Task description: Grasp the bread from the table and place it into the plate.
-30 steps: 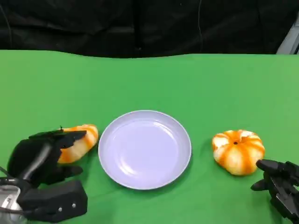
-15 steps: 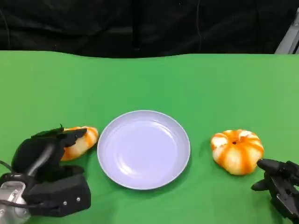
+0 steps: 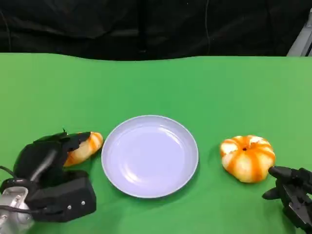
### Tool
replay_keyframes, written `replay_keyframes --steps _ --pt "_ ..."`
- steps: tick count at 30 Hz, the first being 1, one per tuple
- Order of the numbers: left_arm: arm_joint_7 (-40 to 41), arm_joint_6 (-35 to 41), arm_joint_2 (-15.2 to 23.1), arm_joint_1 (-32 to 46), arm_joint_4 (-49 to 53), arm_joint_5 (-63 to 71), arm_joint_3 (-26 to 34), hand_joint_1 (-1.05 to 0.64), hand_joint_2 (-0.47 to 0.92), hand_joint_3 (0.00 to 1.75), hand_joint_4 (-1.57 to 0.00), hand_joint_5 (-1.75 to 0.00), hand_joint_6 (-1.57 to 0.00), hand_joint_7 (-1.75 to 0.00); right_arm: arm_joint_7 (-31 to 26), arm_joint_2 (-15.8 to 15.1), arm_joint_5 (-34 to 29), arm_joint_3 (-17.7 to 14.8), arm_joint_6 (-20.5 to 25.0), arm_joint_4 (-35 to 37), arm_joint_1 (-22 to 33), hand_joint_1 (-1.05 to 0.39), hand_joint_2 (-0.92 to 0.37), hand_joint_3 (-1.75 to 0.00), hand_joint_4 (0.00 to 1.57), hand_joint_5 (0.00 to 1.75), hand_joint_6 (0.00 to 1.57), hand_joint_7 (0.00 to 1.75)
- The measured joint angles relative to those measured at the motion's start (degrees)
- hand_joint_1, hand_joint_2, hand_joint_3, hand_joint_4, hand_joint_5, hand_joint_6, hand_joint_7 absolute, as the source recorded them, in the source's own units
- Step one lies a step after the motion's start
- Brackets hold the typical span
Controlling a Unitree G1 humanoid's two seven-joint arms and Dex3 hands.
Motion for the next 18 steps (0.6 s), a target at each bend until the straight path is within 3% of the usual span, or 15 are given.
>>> replay_keyframes --steps 4,18 --pt "0.0 -0.7 0.0 -0.2 0.6 -0.1 -0.3 -0.04 0.88 0.01 -0.54 -0.01 -0.57 0.0 0.0 0.0 0.0 -0.2 0.0 0.0 0.0 -0.06 -0.92 -0.42 0.69 1.28 1.0 0.46" --pt "0.0 -1.1 0.0 -0.2 0.8 -0.3 -0.6 0.0 0.89 0.01 -0.55 0.0 -0.57 0.0 0.1 0.0 0.0 -0.4 0.0 0.0 0.0 -0.04 -0.92 -0.43 0.68 1.29 0.98 0.5"
